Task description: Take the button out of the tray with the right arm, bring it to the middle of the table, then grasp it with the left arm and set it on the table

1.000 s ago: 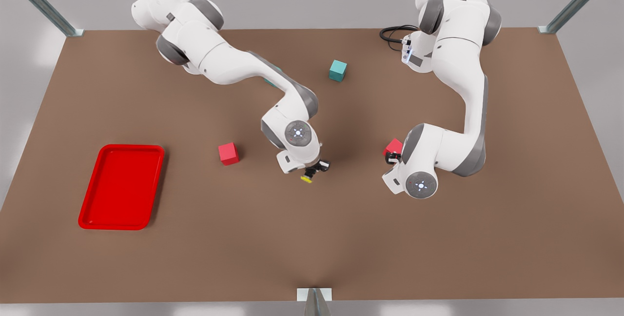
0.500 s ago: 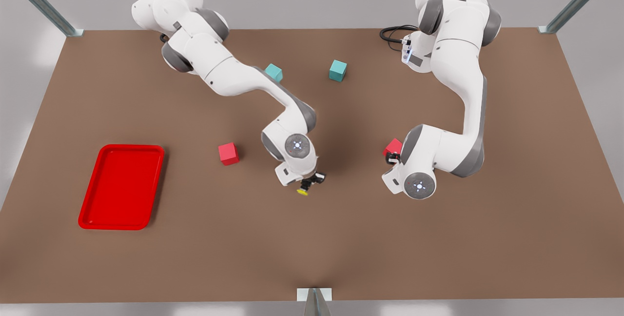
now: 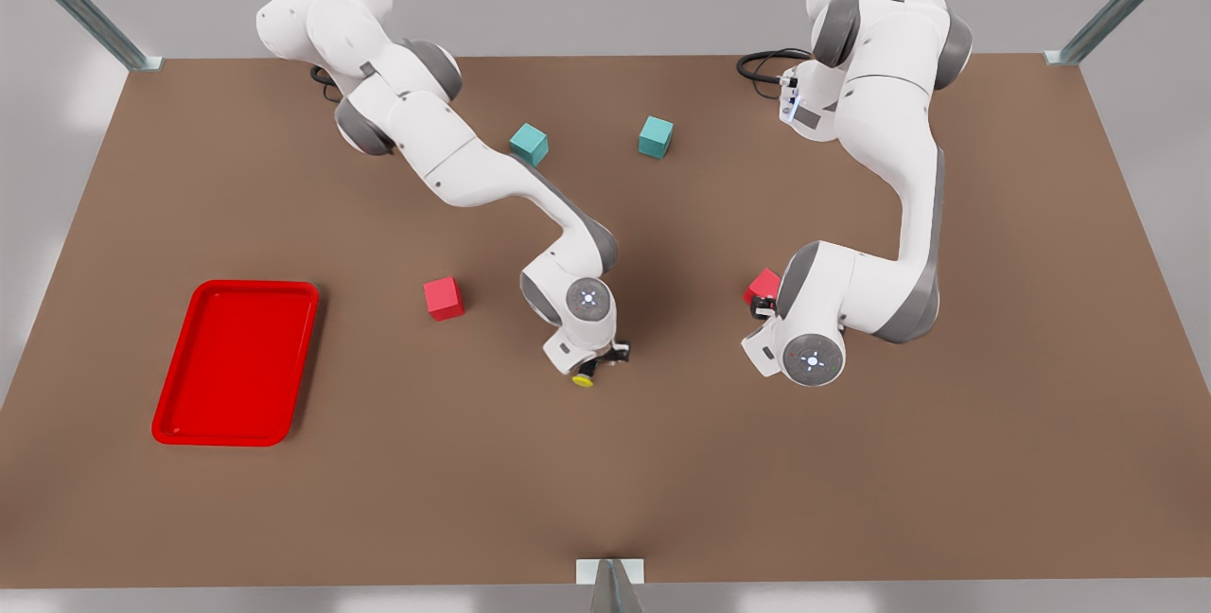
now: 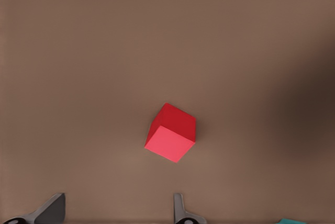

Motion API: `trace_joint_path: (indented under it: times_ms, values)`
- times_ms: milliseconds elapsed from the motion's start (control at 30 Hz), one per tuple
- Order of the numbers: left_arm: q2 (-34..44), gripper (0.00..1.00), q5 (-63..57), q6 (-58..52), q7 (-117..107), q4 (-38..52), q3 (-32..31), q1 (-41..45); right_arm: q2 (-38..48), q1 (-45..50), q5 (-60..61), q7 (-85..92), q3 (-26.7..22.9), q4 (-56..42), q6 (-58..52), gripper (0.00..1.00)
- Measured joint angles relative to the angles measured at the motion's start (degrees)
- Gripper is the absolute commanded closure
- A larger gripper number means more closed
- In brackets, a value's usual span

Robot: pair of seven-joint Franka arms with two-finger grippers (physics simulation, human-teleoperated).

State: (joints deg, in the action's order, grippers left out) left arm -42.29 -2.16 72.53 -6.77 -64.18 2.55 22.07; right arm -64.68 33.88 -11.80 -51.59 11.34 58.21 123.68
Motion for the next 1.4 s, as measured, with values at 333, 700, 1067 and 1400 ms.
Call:
trace_joint_path:
  times_ms: [333,700,1067,1400]
  values:
    - [1.3,0.00,0.9,0.0,0.2,2.7,-6.5,0.2,28.0,-21.8,2.5,5.9,7.9,20.6,-5.9,0.00]
    - [-9.1,0.00,6.2,17.2,-2.7,6.8,-7.3,15.3,57.2,-42.3,3.9,26.1,-3.8,31.7,-20.6,0.00]
    - [-22.9,0.00,6.9,34.1,-8.5,16.7,-3.4,19.1,51.5,-38.8,7.2,40.9,-8.1,22.6,-28.4,0.00]
    - [-22.4,0.00,7.1,38.2,-12.6,17.8,-3.4,18.6,50.5,-38.4,7.2,48.1,-7.9,21.7,-29.4,0.00]
